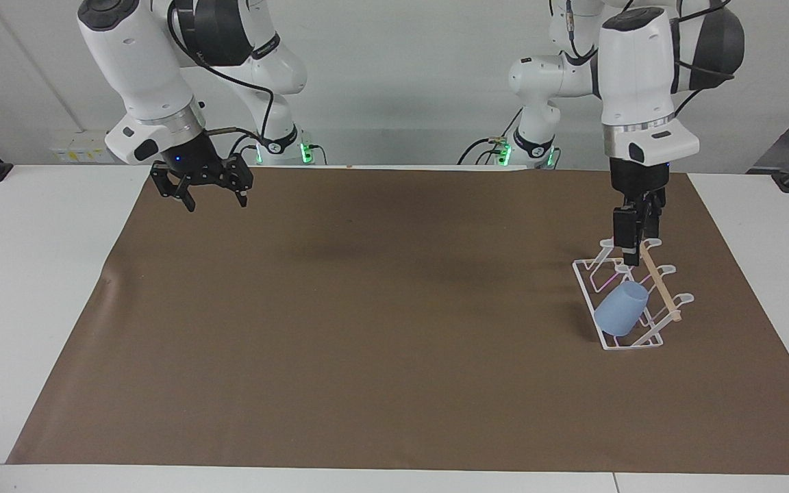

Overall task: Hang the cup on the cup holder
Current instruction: 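Open the left gripper and withdraw it from the hung cup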

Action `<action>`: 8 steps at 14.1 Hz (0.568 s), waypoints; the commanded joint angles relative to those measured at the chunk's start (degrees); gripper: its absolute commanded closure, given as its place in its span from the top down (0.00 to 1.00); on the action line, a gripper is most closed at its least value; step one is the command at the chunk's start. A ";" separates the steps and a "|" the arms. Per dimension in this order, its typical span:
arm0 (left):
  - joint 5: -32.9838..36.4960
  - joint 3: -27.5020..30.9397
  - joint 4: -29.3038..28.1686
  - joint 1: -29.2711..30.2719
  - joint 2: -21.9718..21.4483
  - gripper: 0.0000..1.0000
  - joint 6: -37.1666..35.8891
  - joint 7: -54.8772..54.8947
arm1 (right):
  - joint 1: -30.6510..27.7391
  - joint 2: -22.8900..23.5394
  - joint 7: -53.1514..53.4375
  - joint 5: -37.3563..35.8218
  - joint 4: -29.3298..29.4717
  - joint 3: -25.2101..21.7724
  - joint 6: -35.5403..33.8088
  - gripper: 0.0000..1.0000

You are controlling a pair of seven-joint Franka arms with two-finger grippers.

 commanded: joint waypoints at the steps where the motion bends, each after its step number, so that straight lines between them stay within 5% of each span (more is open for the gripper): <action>1: -4.73 0.97 2.37 0.96 -0.14 1.00 -5.13 8.58 | -1.00 -0.44 -1.07 1.15 -0.38 0.49 -0.11 1.00; 8: -14.93 1.33 2.28 6.50 -4.36 1.00 -20.23 41.42 | -1.00 -0.44 -1.07 1.15 -0.38 0.49 -0.11 1.00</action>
